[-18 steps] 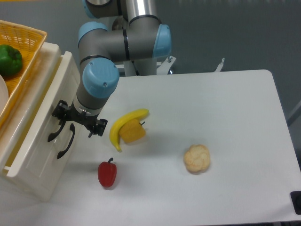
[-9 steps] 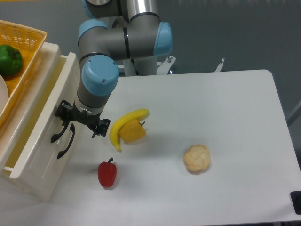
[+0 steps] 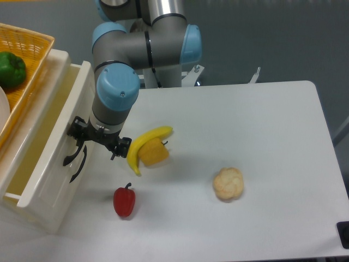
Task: Slide open the top white drawer
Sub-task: 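Pull the upper drawer outward by its handle, sliding it open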
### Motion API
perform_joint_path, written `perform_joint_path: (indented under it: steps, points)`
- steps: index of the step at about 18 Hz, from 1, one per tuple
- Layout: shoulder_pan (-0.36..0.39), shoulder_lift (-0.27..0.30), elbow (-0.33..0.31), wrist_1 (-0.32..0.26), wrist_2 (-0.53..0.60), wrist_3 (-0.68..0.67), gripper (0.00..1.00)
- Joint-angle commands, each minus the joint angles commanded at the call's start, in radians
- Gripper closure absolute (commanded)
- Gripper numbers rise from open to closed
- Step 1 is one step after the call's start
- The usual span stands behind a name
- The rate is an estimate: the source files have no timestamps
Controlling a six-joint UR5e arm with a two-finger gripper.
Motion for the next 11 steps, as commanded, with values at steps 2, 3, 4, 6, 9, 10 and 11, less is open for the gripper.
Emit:
perform_joint_path:
  steps: [2,3,4,6,9,10,11]
  points:
    - [0.012,0.003,0.000,0.000,0.000,0.002,0.00]
    - [0.018,0.003,0.002,-0.002,0.000,0.002,0.00]
    - [0.018,0.003,0.005,-0.002,0.002,0.002,0.00]
    - [0.029,0.003,0.006,-0.003,0.000,0.011,0.00]
    - [0.040,0.005,0.006,-0.006,0.002,0.020,0.00]
    - [0.040,0.003,0.006,-0.006,0.002,0.020,0.00]
    - [0.040,0.002,0.006,-0.005,0.005,0.021,0.00]
